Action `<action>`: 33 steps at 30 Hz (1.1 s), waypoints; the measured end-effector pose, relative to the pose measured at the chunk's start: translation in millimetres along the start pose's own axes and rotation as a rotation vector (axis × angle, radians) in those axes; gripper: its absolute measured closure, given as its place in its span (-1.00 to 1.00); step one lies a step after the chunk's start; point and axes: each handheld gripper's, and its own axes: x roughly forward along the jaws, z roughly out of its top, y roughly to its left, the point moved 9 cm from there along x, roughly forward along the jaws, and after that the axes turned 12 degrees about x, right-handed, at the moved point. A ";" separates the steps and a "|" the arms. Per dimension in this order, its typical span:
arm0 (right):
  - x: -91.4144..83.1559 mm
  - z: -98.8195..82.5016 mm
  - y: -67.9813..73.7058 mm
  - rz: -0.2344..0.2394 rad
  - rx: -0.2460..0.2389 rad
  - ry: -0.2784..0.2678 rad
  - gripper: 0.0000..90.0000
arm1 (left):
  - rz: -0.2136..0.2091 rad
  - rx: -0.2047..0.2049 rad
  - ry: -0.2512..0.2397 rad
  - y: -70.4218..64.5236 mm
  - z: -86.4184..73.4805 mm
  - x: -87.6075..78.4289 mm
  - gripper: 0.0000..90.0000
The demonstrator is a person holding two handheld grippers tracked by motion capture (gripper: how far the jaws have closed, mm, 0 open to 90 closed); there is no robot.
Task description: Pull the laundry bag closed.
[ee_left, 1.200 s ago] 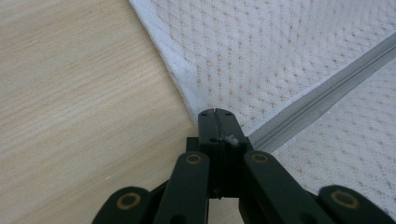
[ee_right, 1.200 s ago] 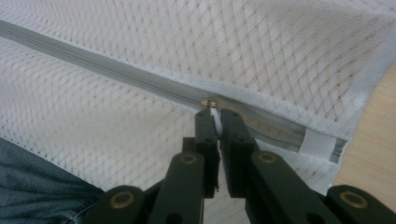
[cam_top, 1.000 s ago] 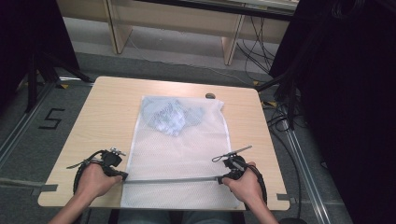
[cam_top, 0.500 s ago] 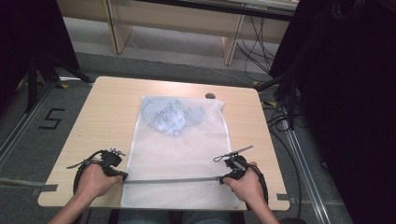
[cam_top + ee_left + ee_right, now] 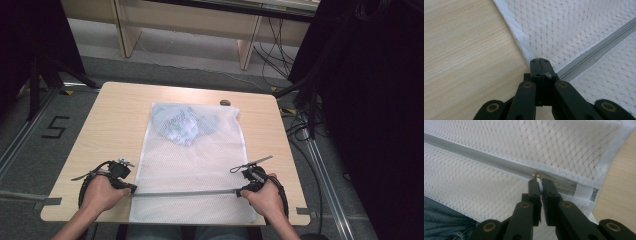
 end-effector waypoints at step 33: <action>-6.8 1.4 -9.1 0.002 0.024 -0.008 0.93 | -0.004 0.037 -0.004 2.9 0.5 0.3 1.00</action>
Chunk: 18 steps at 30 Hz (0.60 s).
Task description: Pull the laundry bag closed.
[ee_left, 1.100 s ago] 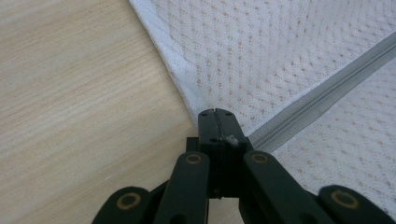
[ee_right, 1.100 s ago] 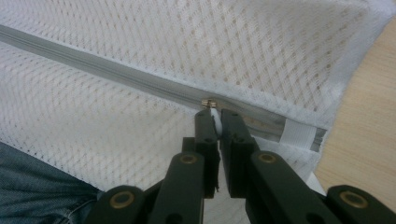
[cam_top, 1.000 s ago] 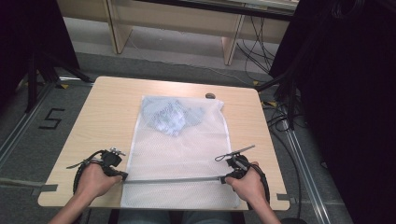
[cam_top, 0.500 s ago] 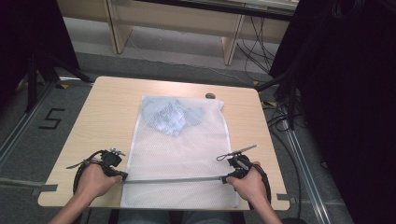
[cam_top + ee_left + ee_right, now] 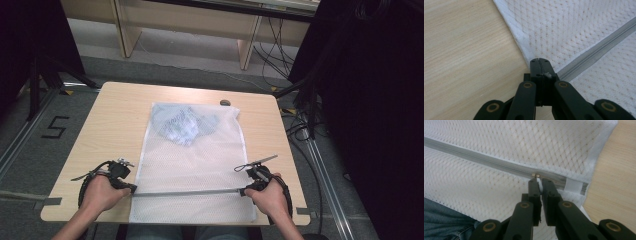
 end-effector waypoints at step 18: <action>-3.2 0.3 -5.9 0.005 0.009 0.005 0.93 | 0.008 -0.011 0.001 0.0 -0.3 -0.5 1.00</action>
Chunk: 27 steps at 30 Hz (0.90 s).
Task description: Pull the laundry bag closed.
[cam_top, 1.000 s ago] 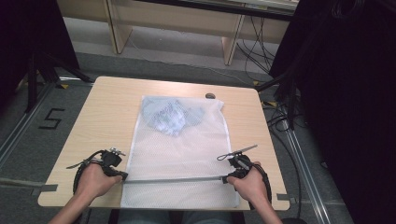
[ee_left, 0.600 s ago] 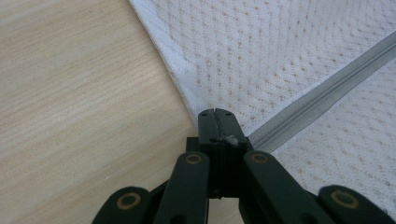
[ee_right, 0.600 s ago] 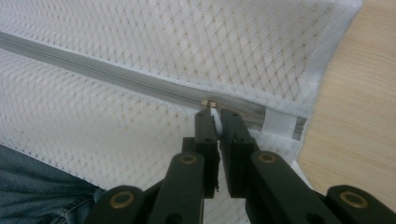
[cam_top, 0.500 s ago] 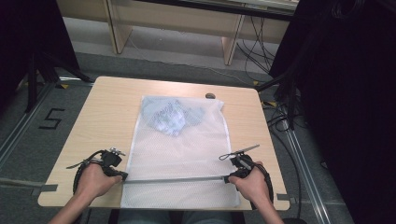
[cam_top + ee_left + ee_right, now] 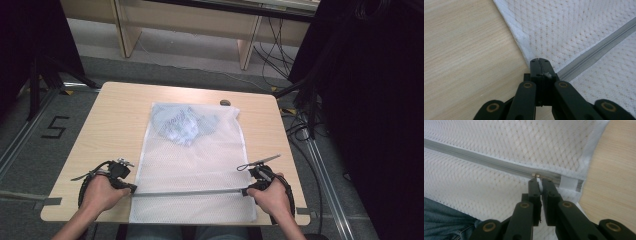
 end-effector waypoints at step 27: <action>-1.8 1.7 -8.3 0.004 0.007 -0.003 0.93 | -0.002 -0.004 0.000 -0.3 -0.1 0.0 1.00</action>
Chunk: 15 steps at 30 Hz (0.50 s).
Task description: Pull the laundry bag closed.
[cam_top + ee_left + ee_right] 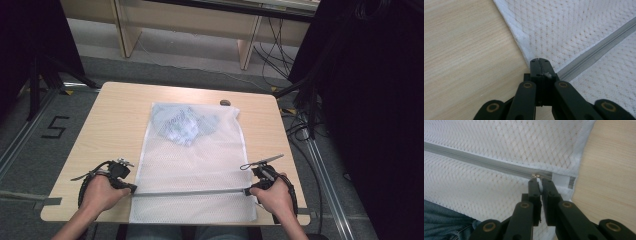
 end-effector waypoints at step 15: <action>2.6 2.3 -5.6 -0.006 -0.011 -0.006 0.93 | 0.000 0.001 0.000 0.0 0.0 0.0 1.00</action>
